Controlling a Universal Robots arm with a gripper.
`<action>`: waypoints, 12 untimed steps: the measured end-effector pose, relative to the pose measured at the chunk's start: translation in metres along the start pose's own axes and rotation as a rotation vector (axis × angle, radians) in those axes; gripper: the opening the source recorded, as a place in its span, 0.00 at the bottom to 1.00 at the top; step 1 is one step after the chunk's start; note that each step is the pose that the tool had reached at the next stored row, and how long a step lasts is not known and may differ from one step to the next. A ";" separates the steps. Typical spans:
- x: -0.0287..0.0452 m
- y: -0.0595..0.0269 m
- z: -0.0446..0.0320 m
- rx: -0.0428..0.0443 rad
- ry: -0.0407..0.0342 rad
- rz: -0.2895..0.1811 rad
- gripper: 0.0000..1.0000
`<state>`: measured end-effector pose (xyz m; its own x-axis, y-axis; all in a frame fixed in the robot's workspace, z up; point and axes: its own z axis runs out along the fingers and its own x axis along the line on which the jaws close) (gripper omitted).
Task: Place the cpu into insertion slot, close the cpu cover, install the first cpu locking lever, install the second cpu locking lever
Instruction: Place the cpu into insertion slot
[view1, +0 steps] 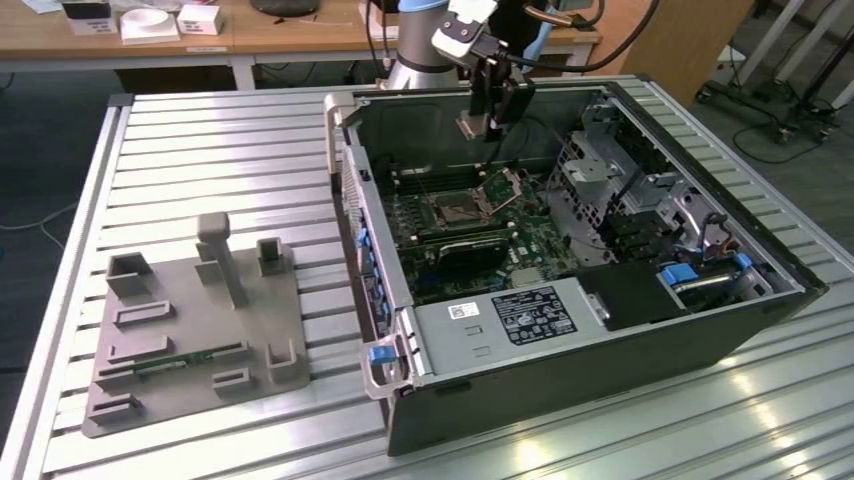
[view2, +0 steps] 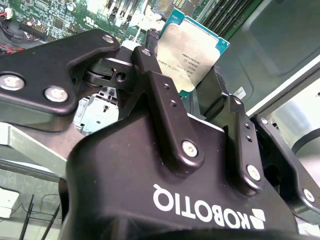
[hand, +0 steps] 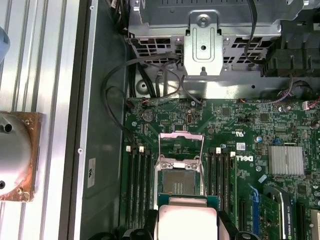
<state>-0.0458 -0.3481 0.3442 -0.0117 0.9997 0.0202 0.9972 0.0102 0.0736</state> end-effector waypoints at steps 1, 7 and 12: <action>0.0000 0.0000 0.0002 0.0000 0.0000 0.000 0.54; -0.0001 -0.0004 0.0054 0.0020 0.0000 0.000 0.54; -0.0003 -0.0009 0.0118 0.0043 0.0000 0.000 0.54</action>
<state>-0.0458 -0.3481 0.3323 -0.0117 0.9997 0.0202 0.9975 0.0103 0.0693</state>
